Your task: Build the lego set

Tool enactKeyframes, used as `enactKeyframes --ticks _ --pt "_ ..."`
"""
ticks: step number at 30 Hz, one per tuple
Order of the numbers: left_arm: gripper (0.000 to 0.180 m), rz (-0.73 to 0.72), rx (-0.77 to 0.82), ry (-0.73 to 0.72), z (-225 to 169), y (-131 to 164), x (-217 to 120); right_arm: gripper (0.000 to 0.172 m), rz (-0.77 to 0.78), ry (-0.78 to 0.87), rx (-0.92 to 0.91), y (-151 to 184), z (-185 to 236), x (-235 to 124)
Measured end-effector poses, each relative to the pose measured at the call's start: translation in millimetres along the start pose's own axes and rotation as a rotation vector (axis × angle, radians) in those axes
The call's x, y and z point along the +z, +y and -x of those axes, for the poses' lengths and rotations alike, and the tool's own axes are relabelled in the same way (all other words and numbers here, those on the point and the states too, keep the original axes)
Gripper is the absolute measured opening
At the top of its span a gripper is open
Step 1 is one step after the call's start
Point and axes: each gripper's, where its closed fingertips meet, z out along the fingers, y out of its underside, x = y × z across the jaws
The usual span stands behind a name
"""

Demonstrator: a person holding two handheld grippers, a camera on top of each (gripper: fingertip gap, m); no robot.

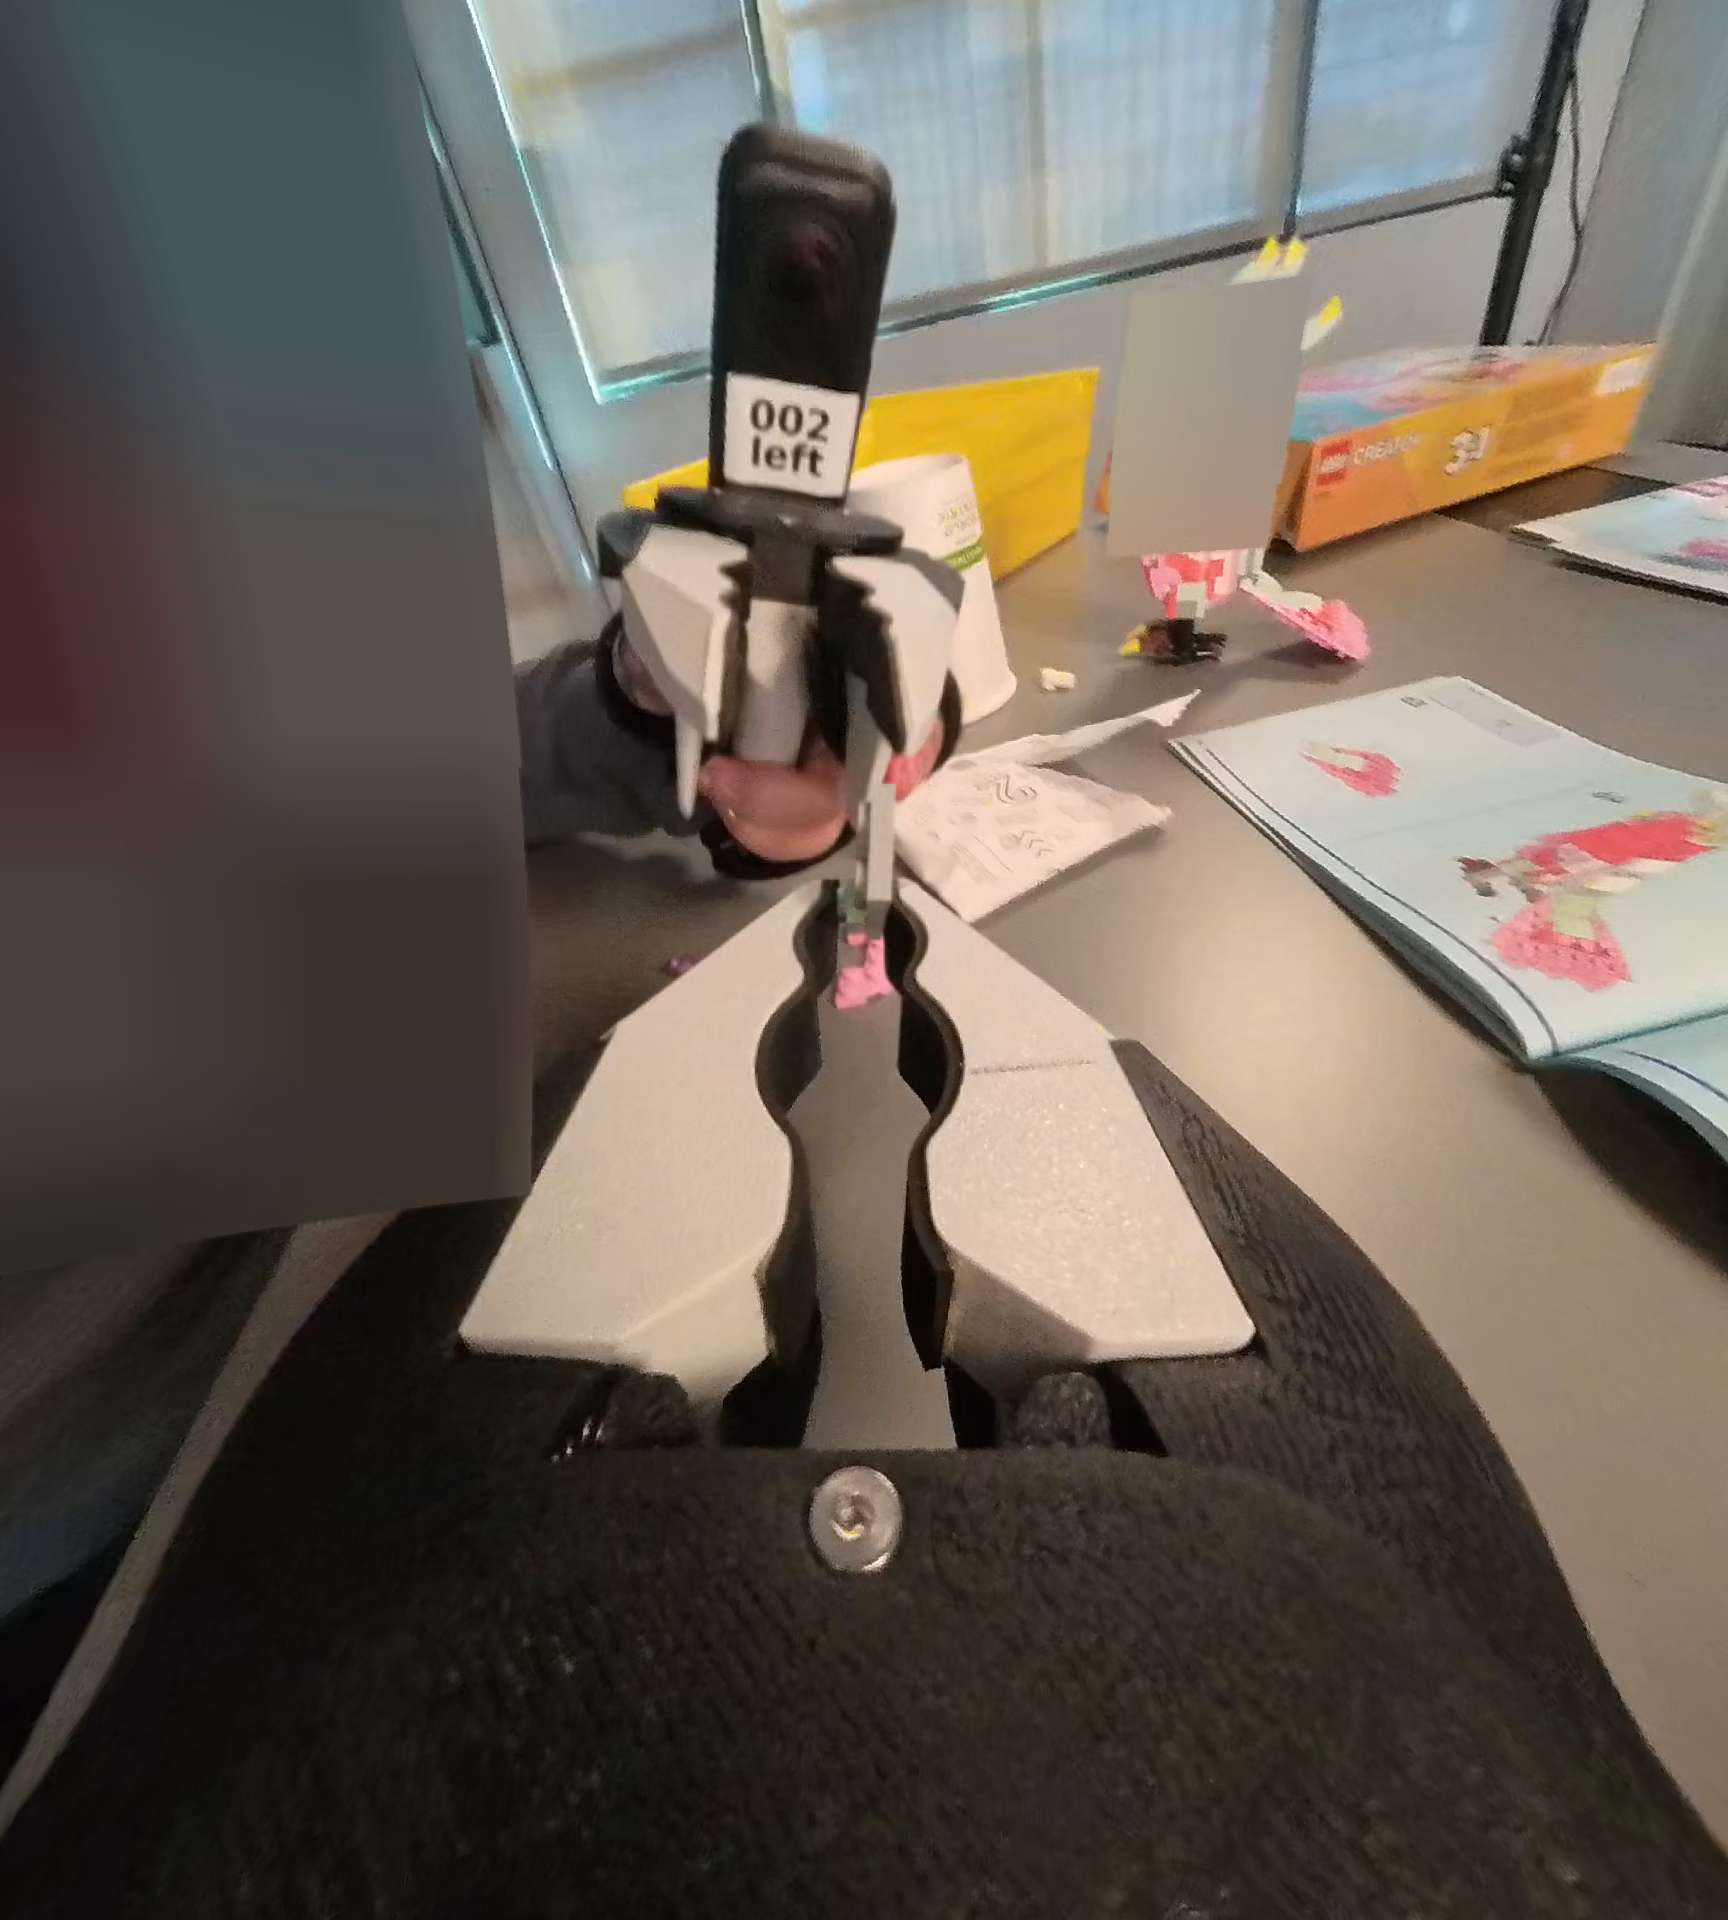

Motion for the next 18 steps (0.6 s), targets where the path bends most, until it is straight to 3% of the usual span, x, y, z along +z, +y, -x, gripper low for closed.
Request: enactKeyframes --ticks 3,6,9,11,13,15,18 --pt "0.029 0.041 0.043 -0.017 6.4 -2.5 5.2 0.007 0.019 0.011 -0.019 3.7 -0.3 0.7" --pt "0.027 0.183 0.136 -0.012 5.5 8.4 20.0 0.007 0.069 0.022 -0.055 12.2 0.2 5.5" --pt "0.004 0.327 0.222 -0.027 11.6 18.7 31.0 0.009 0.097 0.036 -0.062 17.5 -1.4 8.2" --pt "0.003 0.4 0.223 -0.033 17.9 18.9 33.2 0.03 0.104 0.053 -0.07 18.1 -4.8 2.7" --pt "0.003 0.514 0.235 -0.038 28.4 25.8 29.2 0.042 0.136 0.138 -0.067 22.4 -21.0 -12.1" --pt "0.003 0.698 0.246 -0.057 42.4 45.2 21.0 0.042 0.12 0.228 -0.024 21.7 -39.9 -30.4" --pt "0.003 0.935 0.309 -0.088 60.4 74.7 10.1 0.04 -0.075 0.449 -0.007 -5.3 -76.2 -59.9"
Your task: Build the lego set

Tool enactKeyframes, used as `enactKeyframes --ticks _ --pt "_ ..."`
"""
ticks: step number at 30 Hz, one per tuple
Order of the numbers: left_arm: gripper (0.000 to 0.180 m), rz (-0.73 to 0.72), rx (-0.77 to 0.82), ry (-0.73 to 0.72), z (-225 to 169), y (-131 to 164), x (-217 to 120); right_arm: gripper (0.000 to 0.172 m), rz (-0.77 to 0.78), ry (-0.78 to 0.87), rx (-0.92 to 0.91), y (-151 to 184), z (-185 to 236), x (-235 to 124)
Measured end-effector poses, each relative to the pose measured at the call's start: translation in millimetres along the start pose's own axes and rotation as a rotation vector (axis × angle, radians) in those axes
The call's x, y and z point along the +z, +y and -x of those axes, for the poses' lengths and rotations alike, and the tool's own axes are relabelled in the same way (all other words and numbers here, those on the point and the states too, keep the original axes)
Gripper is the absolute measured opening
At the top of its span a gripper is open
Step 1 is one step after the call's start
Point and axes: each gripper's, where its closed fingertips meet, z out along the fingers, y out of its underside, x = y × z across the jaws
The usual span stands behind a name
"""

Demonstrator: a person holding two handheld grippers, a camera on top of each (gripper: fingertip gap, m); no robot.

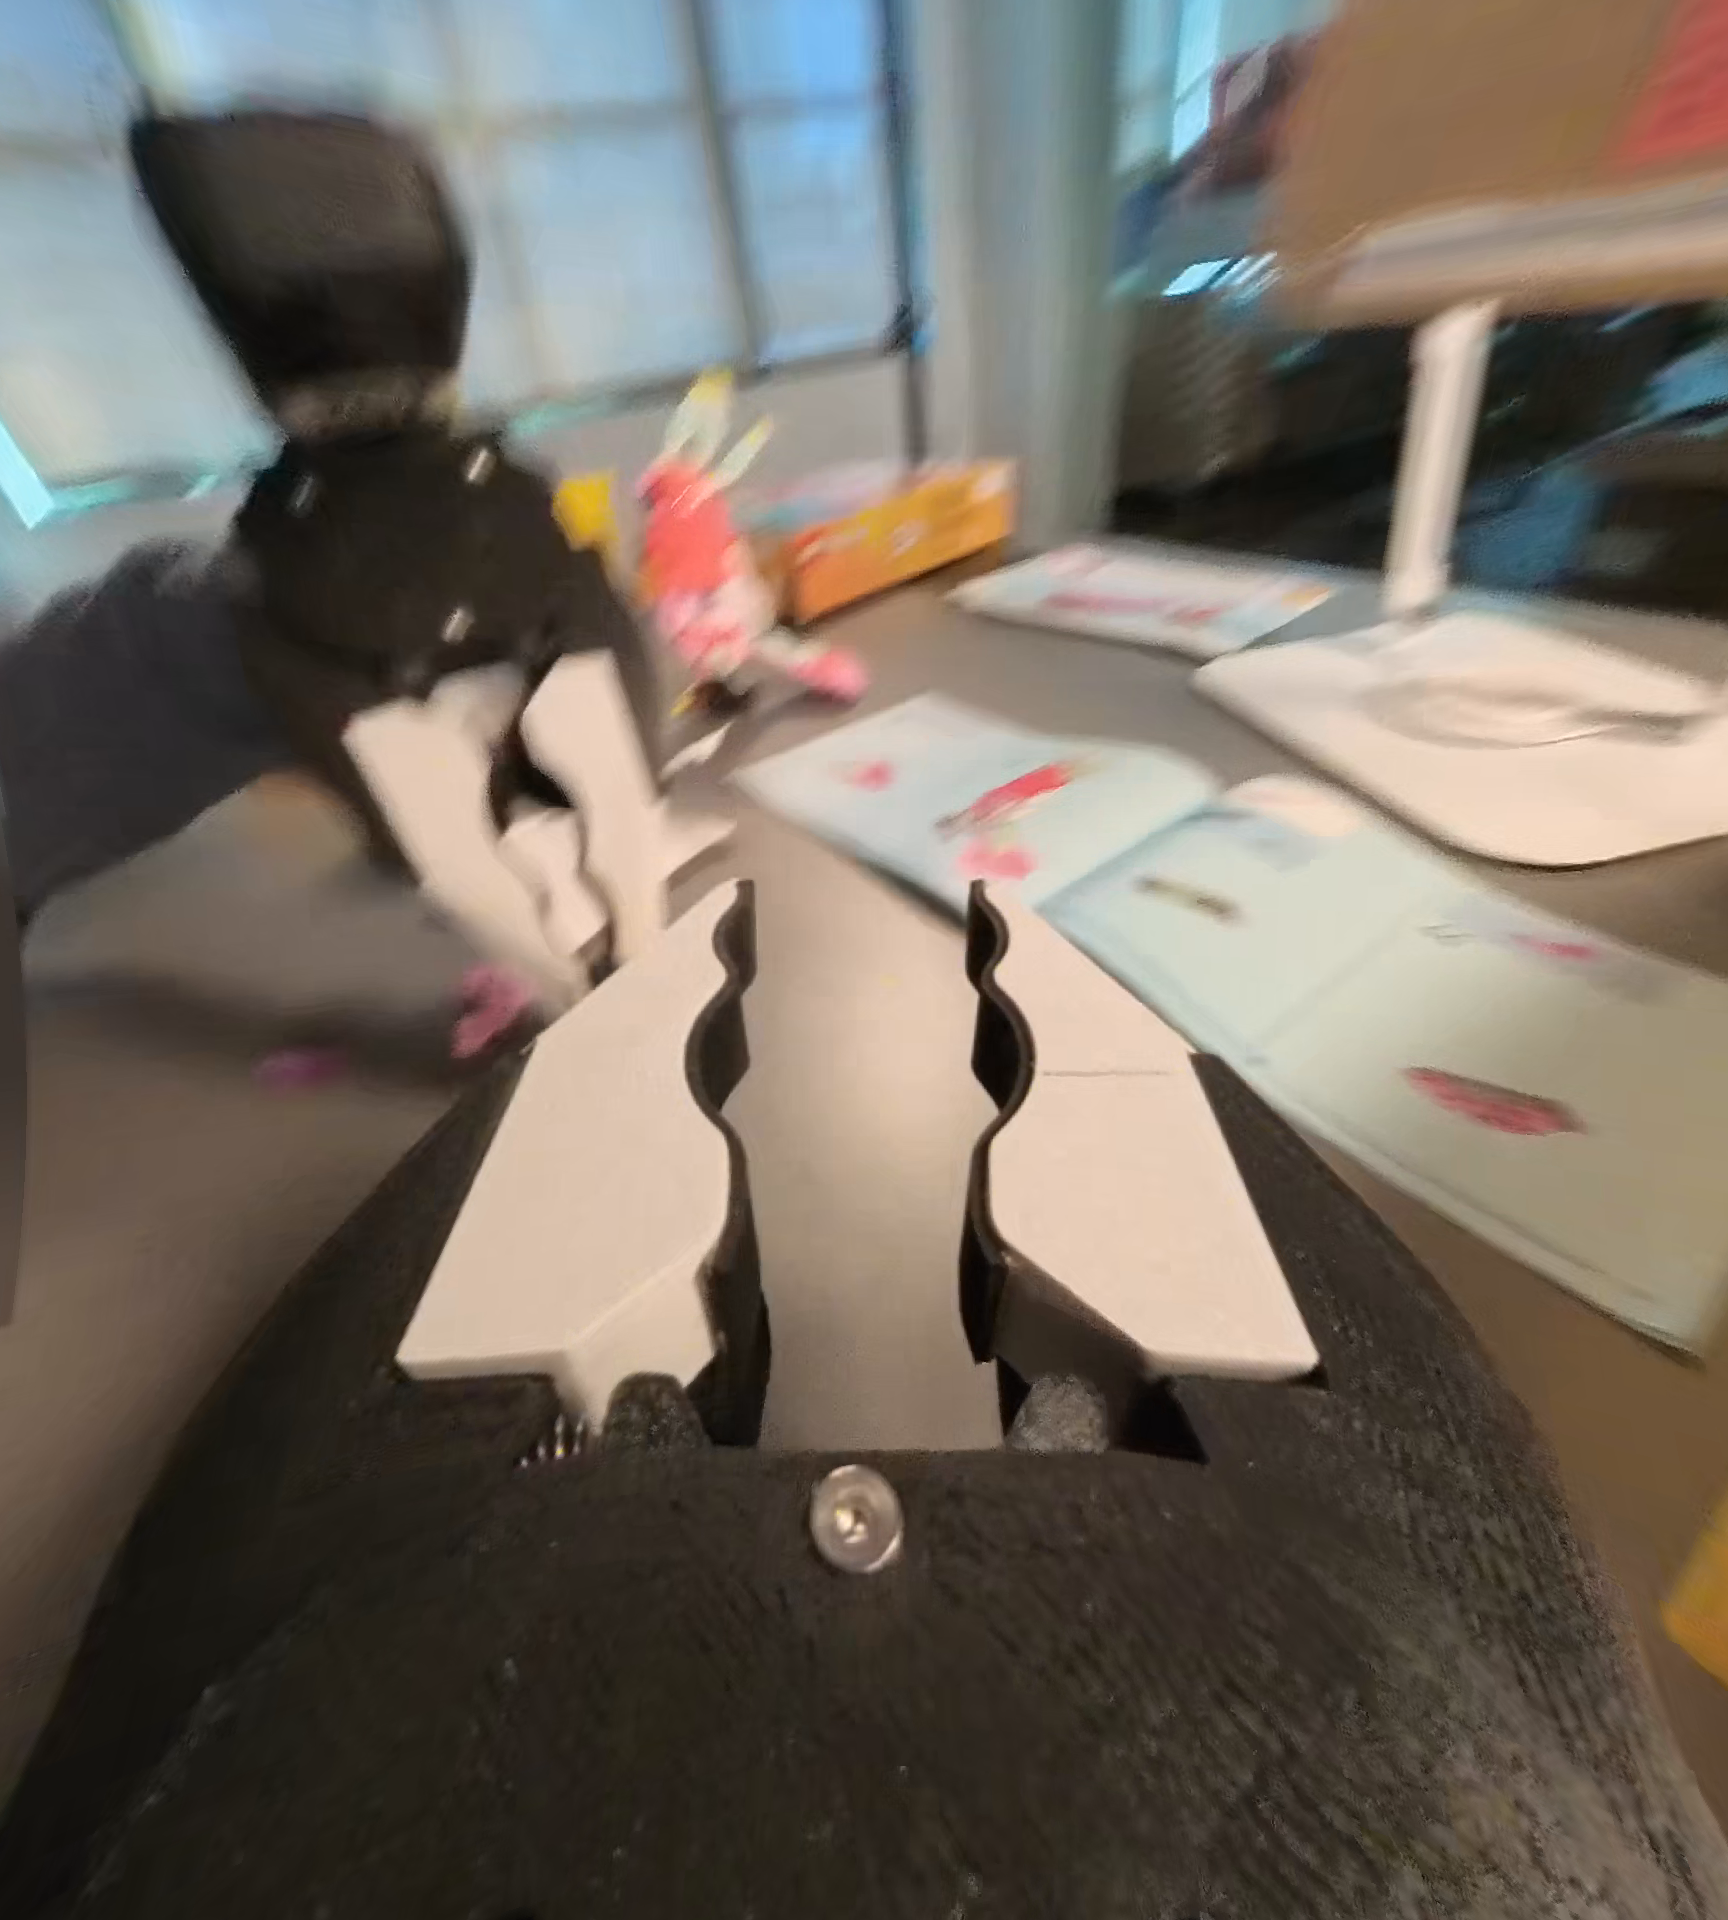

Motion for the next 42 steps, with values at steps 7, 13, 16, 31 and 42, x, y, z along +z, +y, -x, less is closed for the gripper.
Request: enactKeyframes --ticks 7,13,16,31,42 --pt "0.004 0.109 0.036 0.012 -2.8 9.0 23.7 0.022 -0.274 0.266 -0.041 -41.6 -39.1 -34.7" --pt "0.012 0.122 0.025 0.001 -0.2 12.2 26.4 0.02 -0.306 0.306 -0.055 -45.6 -43.7 -40.4" --pt "0.022 0.11 0.009 -0.006 1.2 13.0 24.8 0.02 -0.304 0.317 -0.056 -44.2 -45.5 -41.1" --pt "0.045 0.222 -0.023 -0.081 -24.2 92.1 -33.4 0.026 -0.25 0.195 0.025 -37.5 -31.2 -26.4" --pt "0.015 0.09 0.105 -0.265 -37.3 83.6 -30.4 0.024 0.19 -0.285 0.132 15.6 84.3 34.6"
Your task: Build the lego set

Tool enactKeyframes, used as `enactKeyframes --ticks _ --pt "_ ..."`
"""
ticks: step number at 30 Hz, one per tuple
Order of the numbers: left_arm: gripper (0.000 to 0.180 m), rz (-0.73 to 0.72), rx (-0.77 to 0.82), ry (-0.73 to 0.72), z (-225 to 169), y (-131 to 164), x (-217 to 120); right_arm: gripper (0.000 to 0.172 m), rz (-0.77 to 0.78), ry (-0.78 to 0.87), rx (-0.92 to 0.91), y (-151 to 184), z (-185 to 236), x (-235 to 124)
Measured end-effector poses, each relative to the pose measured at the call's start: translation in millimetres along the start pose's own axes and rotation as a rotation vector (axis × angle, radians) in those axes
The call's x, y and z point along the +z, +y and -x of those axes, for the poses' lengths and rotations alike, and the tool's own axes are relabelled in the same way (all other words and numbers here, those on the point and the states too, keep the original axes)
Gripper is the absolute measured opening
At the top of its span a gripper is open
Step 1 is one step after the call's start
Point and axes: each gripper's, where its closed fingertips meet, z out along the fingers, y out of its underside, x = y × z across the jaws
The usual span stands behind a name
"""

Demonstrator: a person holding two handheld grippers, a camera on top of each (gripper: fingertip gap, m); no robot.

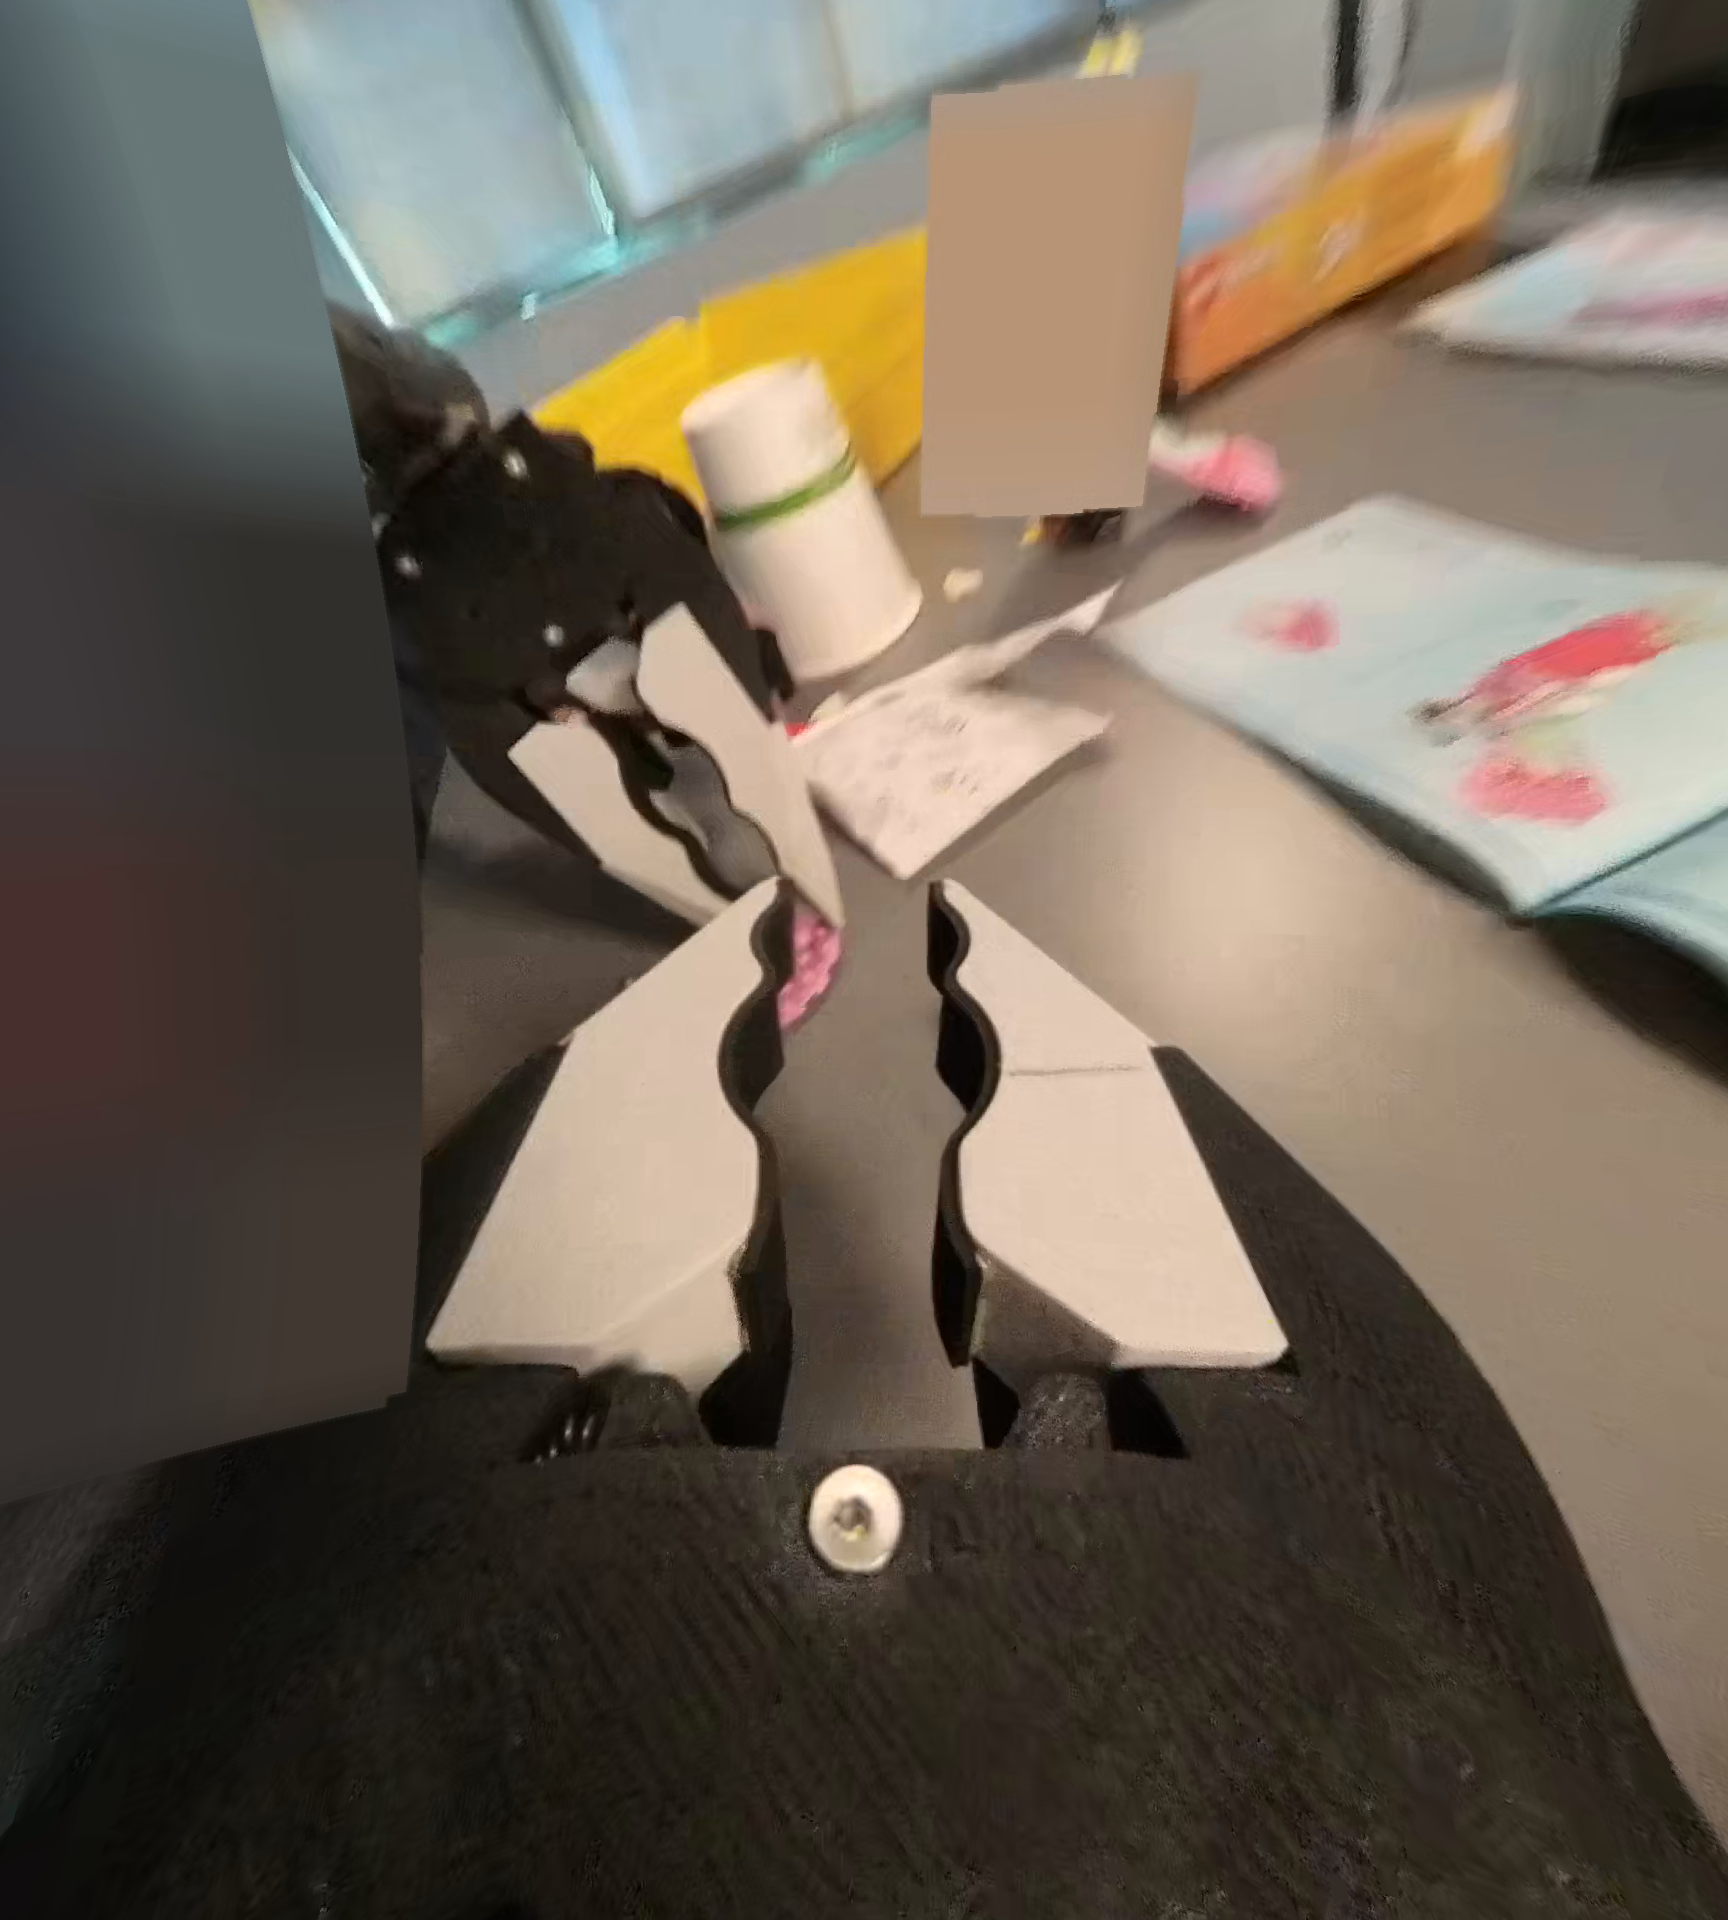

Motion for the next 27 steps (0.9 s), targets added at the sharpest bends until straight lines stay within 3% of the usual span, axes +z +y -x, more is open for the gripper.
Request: enactKeyframes --ticks 5,8,13,15,17,18,23,27 --pt "0.015 -0.155 0.091 -0.219 -3.5 -10.6 -4.3 0.027 0.247 -0.009 0.117 40.7 19.7 38.4" --pt "0.014 -0.237 0.141 -0.328 -4.2 -22.2 -12.6 0.029 0.288 -0.064 0.221 50.1 30.9 47.2" --pt "0.014 -0.316 0.178 -0.393 -2.5 -40.6 -20.6 0.011 0.274 -0.13 0.237 48.4 37.5 45.7" --pt "0.013 -0.362 0.127 -0.382 0.8 -48.2 -21.3 0.003 0.265 -0.102 0.162 45.9 29.6 37.8" --pt "0.037 -0.388 0.026 -0.324 6.0 -52.4 -19.2 0.003 0.27 -0.047 0.049 45.6 13.9 25.1" --pt "0.041 -0.405 -0.024 -0.292 9.8 -54.3 -17.9 0.003 0.271 -0.049 -0.026 46.4 10.9 18.6" --pt "0.032 -0.413 -0.115 -0.059 4.9 -59.1 4.7 0.003 0.311 -0.049 -0.297 59.9 13.6 3.1" --pt "0.015 -0.354 -0.062 -0.032 0.2 -58.7 21.3 0.003 0.313 -0.023 -0.374 60.6 11.6 1.4"
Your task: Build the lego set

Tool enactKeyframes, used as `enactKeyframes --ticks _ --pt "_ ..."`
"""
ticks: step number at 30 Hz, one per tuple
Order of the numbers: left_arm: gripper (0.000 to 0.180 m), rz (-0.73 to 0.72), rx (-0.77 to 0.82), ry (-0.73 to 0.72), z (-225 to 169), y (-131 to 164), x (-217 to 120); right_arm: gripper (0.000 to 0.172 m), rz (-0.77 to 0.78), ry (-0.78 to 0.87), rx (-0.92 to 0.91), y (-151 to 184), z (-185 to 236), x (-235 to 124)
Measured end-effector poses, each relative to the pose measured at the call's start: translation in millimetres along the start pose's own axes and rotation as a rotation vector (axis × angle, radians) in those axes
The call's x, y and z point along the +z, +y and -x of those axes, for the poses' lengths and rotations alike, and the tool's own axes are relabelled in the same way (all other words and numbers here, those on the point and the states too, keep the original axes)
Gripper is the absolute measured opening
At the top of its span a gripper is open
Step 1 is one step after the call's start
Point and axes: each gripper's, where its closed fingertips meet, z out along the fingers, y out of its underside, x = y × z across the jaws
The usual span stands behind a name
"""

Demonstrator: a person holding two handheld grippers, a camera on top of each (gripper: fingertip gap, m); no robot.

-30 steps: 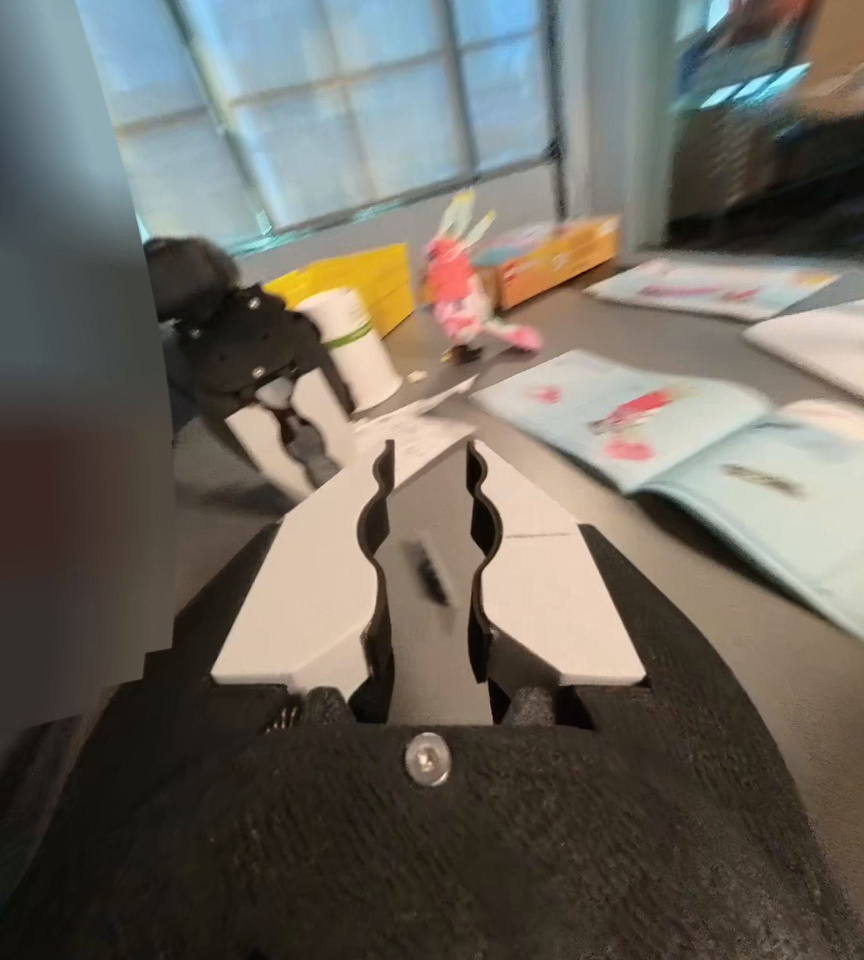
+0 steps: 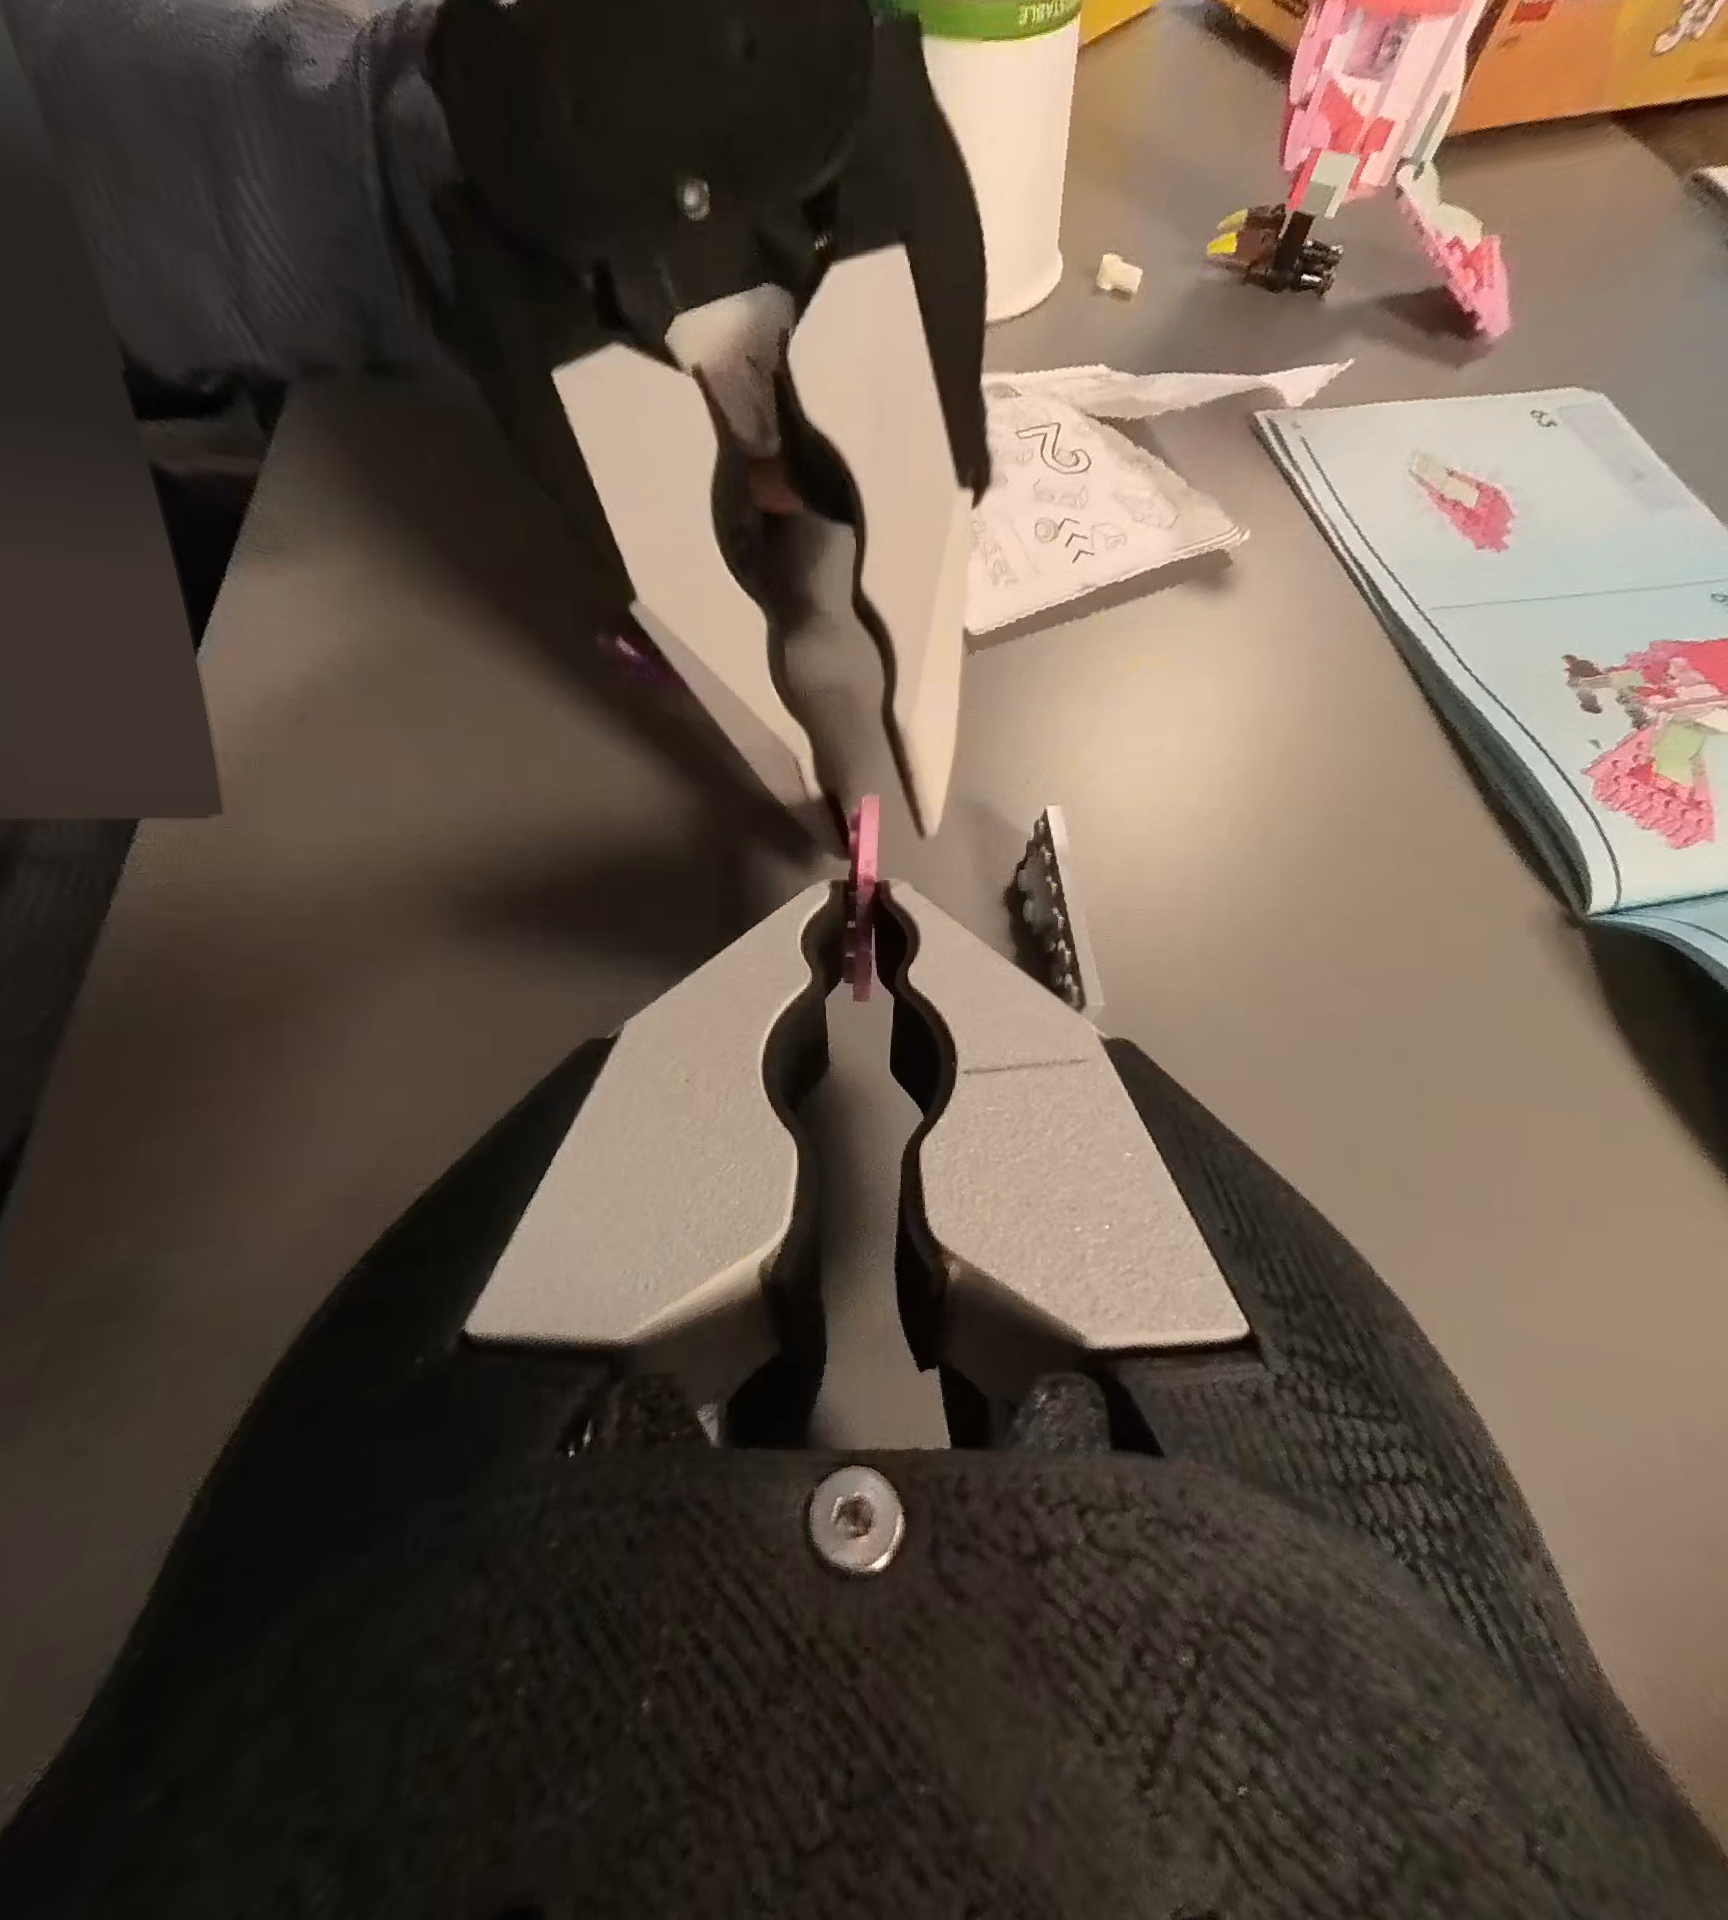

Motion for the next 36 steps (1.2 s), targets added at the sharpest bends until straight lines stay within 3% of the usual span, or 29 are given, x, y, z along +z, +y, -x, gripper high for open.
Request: enactKeyframes --ticks 4,7,12,14,18,22,26,33,36 --pt "0.004 0.034 0.028 0.02 -0.7 2.1 6.4 0.005 0.01 0.018 0.007 1.9 -5.6 -0.4" --pt "0.003 0.062 0.01 0.003 8.0 4.6 5.3 0.028 -0.024 0.105 -0.035 -5.3 -16.3 -2.3" --pt "0.003 0.108 0.043 0.0 10.6 8.0 5.1 0.019 0.024 0.161 -0.187 -9.8 -17.8 0.3" --pt "0.003 0.119 0.04 0.002 11.0 9.2 5.9 0.003 0.063 0.126 -0.2 -7.4 -13.6 3.5" --pt "0.004 0.097 -0.002 -0.022 15.4 9.4 4.4 0.001 0.101 0.072 -0.126 -3.9 -14.6 4.8" --pt "0.035 0.078 -0.063 -0.036 22.3 9.8 -4.4 0.0 0.064 0.078 -0.06 -3.6 -23.9 2.0" --pt "0.046 0.092 -0.106 -0.019 27.5 17.6 -5.7 0.0 0.033 0.054 -0.033 -4.2 -24.1 -0.6" --pt "0.054 0.062 -0.055 0.004 28.5 10.2 -1.4 0.0 -0.022 -0.067 0.107 -9.7 -18.4 -1.7" --pt "0.039 -0.027 0.03 0.0 29.0 -7.4 -4.0 0.0 -0.037 -0.126 0.164 -12.9 -17.0 -4.3"
